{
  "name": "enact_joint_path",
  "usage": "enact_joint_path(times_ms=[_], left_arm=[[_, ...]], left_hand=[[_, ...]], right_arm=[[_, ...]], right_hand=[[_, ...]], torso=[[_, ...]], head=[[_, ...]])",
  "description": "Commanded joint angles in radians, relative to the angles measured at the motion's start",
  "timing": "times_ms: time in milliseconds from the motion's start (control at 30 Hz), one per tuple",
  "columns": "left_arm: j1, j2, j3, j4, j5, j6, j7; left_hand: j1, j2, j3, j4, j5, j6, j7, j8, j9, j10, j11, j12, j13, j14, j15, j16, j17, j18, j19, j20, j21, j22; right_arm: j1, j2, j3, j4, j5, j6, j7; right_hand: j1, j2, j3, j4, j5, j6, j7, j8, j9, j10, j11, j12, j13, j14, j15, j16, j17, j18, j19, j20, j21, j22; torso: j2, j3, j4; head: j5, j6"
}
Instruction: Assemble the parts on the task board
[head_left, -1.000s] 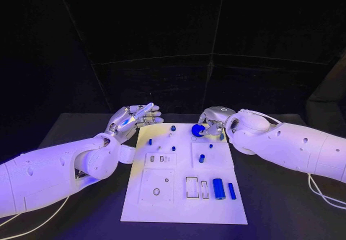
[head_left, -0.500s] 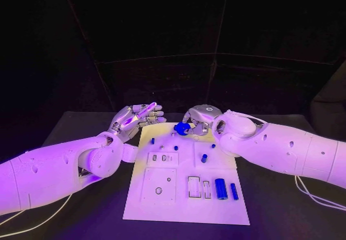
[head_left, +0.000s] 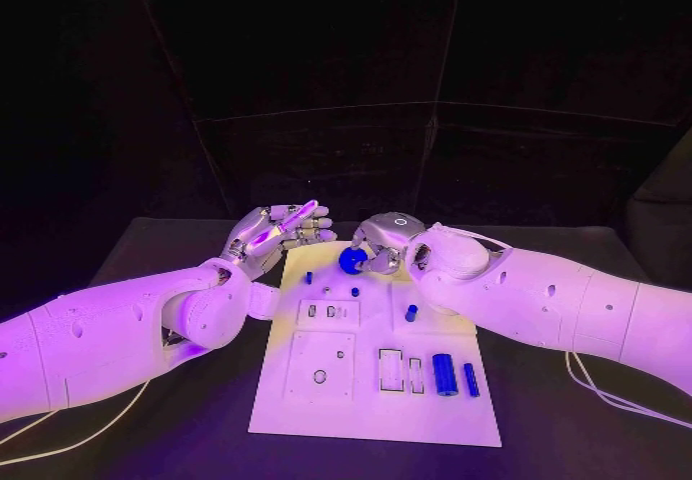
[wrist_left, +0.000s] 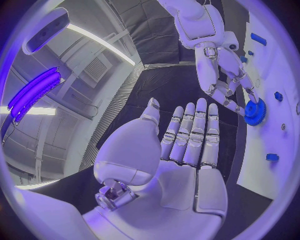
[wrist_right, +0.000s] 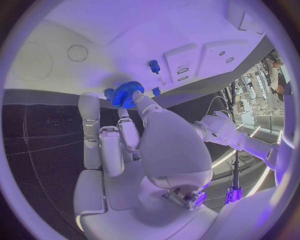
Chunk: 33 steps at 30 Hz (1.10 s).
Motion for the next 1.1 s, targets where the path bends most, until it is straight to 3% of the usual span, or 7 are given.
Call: enact_joint_path(times_ms=[33,367,867,1000,1100], left_arm=[[0.001,0.002,0.000,0.000,-0.007,0.013,0.003],[0.001,0.005,0.000,-0.002,-0.007,0.014,0.001],[0.002,0.005,0.000,-0.002,-0.007,0.018,-0.005],[0.002,0.005,0.000,-0.002,-0.007,0.019,-0.006],[0.002,0.004,0.000,-0.002,-0.007,0.019,-0.007]], left_hand=[[-0.002,0.010,-0.002,-0.001,-0.004,-0.008,0.023,-0.005,-0.001,-0.004,0.003,-0.007,-0.001,0.002,0.004,-0.004,-0.002,0.006,0.007,-0.003,-0.004,-0.001],[-0.002,0.010,-0.002,-0.001,-0.004,-0.008,0.023,-0.005,-0.001,-0.004,0.003,-0.007,-0.001,0.002,0.004,-0.004,-0.002,0.006,0.007,-0.003,-0.004,-0.001],[-0.003,0.010,-0.003,-0.001,-0.004,-0.008,0.023,-0.005,-0.001,-0.005,0.004,-0.007,-0.001,0.002,0.004,-0.005,-0.002,0.005,0.007,-0.003,-0.005,-0.002],[-0.003,0.010,-0.003,-0.001,-0.004,-0.008,0.023,-0.005,-0.001,-0.005,0.004,-0.007,-0.001,0.002,0.004,-0.005,-0.002,0.005,0.007,-0.003,-0.005,-0.002],[-0.003,0.010,-0.003,-0.001,-0.004,-0.008,0.023,-0.005,-0.001,-0.005,0.004,-0.007,-0.001,0.002,0.004,-0.005,-0.002,0.005,0.007,-0.003,-0.005,-0.002]], right_arm=[[-0.002,0.013,0.001,-0.017,-0.010,0.022,0.011],[-0.011,0.046,0.001,-0.061,-0.010,0.046,0.009],[-0.012,0.070,0.001,-0.088,-0.010,0.054,-0.010],[-0.012,0.065,0.001,-0.083,-0.008,0.053,-0.009],[-0.012,0.056,0.001,-0.075,0.005,0.054,-0.007]], right_hand=[[-0.004,-0.009,0.008,0.001,-0.005,0.010,-0.008,-0.005,0.001,0.002,0.005,-0.006,-0.002,0.075,-0.006,0.003,0.120,-0.018,0.003,0.003,0.006,0.001],[-0.015,-0.015,0.020,-0.001,-0.008,-0.001,-0.004,-0.020,-0.002,-0.005,0.008,-0.013,-0.009,0.073,-0.003,0.000,0.115,-0.017,-0.002,0.006,0.005,-0.004],[-0.062,-0.040,0.033,0.000,-0.024,-0.089,0.005,-0.088,-0.004,-0.036,0.018,-0.050,-0.048,0.067,0.007,-0.015,0.089,-0.013,-0.023,0.015,-0.009,-0.029],[-0.105,-0.043,0.017,0.026,-0.026,-0.108,0.007,-0.103,-0.002,-0.040,0.021,-0.056,-0.054,0.066,0.009,-0.018,0.085,-0.012,-0.027,0.018,-0.012,-0.034],[-0.180,-0.039,-0.011,0.081,-0.009,-0.110,0.008,-0.109,0.001,-0.039,0.023,-0.054,-0.052,0.066,0.011,-0.018,0.085,-0.011,-0.028,0.020,-0.013,-0.036]], torso=[[0.000,0.0006,-0.0008],[-0.001,0.0005,-0.0006],[-0.001,0.0009,-0.0008],[-0.001,0.0009,-0.0015],[-0.001,0.0013,-0.0016]], head=[[0.001,-0.003],[-0.001,-0.006],[-0.001,-0.006],[-0.001,-0.006],[0.000,-0.005]])
